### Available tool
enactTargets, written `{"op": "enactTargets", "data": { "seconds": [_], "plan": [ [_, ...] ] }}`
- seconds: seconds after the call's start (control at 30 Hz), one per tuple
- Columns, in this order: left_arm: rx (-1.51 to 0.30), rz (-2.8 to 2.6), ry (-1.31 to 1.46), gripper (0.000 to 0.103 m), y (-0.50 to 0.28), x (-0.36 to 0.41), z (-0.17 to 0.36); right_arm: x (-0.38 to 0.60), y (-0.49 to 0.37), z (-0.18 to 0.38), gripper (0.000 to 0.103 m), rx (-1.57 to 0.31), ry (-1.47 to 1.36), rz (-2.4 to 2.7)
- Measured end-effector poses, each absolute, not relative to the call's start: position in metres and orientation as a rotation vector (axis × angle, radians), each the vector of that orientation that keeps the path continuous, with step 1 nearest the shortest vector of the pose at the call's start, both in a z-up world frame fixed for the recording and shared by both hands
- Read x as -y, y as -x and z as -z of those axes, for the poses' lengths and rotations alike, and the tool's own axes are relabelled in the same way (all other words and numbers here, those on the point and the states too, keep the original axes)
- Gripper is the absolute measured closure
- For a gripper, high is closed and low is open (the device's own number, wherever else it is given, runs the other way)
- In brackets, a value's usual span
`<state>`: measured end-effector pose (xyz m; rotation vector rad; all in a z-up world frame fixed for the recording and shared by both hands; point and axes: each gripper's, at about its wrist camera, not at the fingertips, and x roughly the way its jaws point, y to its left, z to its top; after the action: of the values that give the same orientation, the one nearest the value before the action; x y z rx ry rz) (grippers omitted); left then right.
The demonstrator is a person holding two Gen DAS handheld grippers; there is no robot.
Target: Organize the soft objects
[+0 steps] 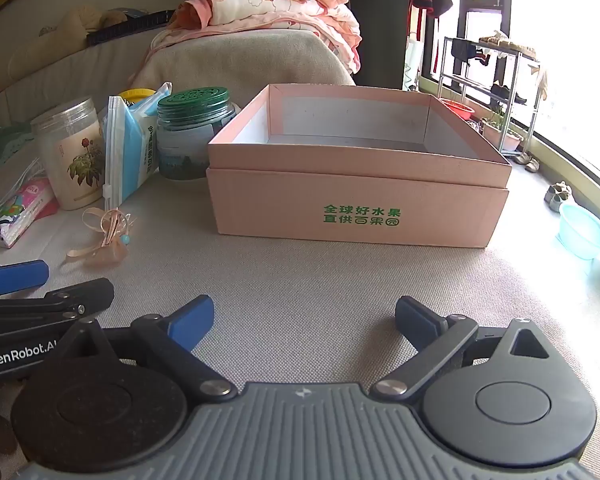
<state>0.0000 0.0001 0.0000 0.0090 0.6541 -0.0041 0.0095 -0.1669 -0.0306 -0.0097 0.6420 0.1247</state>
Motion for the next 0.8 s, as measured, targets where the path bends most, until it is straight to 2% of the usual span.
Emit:
{"op": "enactTargets", "data": {
  "seconds": [0.8],
  "plan": [
    [-0.655, 0.002, -0.013, 0.027, 0.0001, 0.0001, 0.0, 0.1672, -0.0095, 0.0308, 0.005, -0.641, 0.011, -0.124]
  ]
}}
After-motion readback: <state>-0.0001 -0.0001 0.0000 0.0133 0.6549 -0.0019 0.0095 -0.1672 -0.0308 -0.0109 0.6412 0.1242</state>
